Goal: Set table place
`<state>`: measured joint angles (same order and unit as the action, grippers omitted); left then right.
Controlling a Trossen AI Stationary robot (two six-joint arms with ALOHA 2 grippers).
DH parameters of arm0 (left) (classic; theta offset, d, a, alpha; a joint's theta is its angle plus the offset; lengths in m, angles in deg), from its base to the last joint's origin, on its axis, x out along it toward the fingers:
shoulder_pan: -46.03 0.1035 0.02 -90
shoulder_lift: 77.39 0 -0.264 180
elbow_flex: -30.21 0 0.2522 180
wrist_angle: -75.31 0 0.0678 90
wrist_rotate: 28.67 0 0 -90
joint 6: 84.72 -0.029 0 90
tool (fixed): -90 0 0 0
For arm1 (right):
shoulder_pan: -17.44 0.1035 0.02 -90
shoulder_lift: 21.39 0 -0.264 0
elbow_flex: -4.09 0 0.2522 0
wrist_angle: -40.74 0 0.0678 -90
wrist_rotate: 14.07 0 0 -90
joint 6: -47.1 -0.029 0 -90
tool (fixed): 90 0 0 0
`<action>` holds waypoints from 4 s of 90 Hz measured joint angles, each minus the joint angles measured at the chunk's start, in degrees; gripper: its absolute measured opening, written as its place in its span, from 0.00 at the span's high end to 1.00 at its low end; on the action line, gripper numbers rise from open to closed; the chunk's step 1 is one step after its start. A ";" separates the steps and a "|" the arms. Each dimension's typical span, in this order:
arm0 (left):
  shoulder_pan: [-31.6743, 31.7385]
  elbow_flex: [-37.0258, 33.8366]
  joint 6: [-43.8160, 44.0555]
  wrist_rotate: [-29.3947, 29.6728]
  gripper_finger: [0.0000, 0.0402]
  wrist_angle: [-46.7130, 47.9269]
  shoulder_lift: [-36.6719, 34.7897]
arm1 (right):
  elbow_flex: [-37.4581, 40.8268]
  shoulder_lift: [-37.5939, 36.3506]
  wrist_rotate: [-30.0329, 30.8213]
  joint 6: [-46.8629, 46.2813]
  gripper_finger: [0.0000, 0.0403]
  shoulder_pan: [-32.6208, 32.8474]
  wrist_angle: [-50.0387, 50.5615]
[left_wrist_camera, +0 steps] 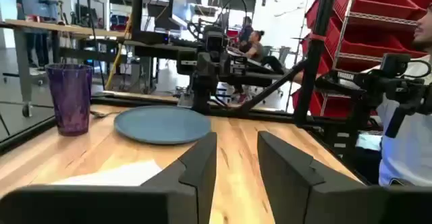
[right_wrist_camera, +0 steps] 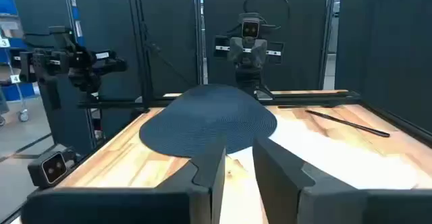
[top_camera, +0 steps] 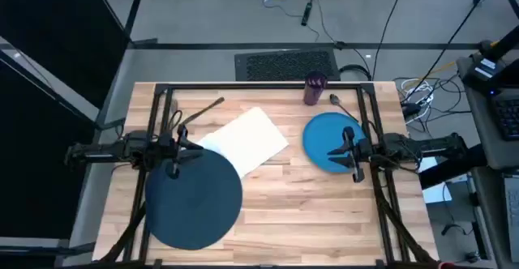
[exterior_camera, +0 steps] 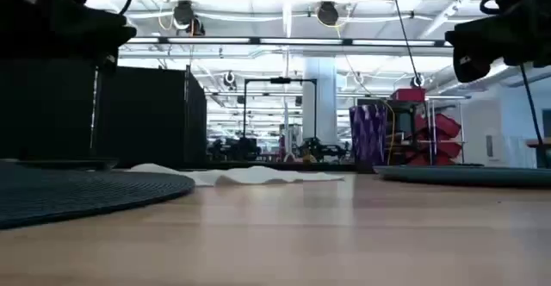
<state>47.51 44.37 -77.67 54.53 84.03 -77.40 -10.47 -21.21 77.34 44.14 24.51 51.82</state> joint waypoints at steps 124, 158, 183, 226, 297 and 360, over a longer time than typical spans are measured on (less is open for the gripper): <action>0.01 0.01 0.00 0.00 0.77 0.00 0.00 | 0.02 -0.02 0.00 0.00 0.85 0.00 0.00; 0.00 0.02 0.02 0.00 0.77 0.00 0.00 | 0.02 0.00 0.00 0.00 0.85 0.00 0.00; 0.02 0.02 0.00 -0.02 0.77 0.00 0.00 | 0.00 0.00 0.00 0.00 0.85 0.00 0.00; 0.00 0.00 0.02 -0.02 0.77 0.00 0.00 | 0.02 0.00 0.00 0.00 0.85 0.00 0.00; 0.01 0.00 0.00 0.00 0.77 -0.41 0.00 | 0.00 0.00 0.00 0.00 0.85 0.00 -0.14; 0.00 0.02 -1.33 14.78 0.77 -20.11 2.43 | 0.00 0.04 9.27 -2.24 0.85 0.00 -17.55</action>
<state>47.51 44.39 -79.00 69.31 63.92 -74.96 -10.47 -21.17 86.61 41.90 24.51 34.28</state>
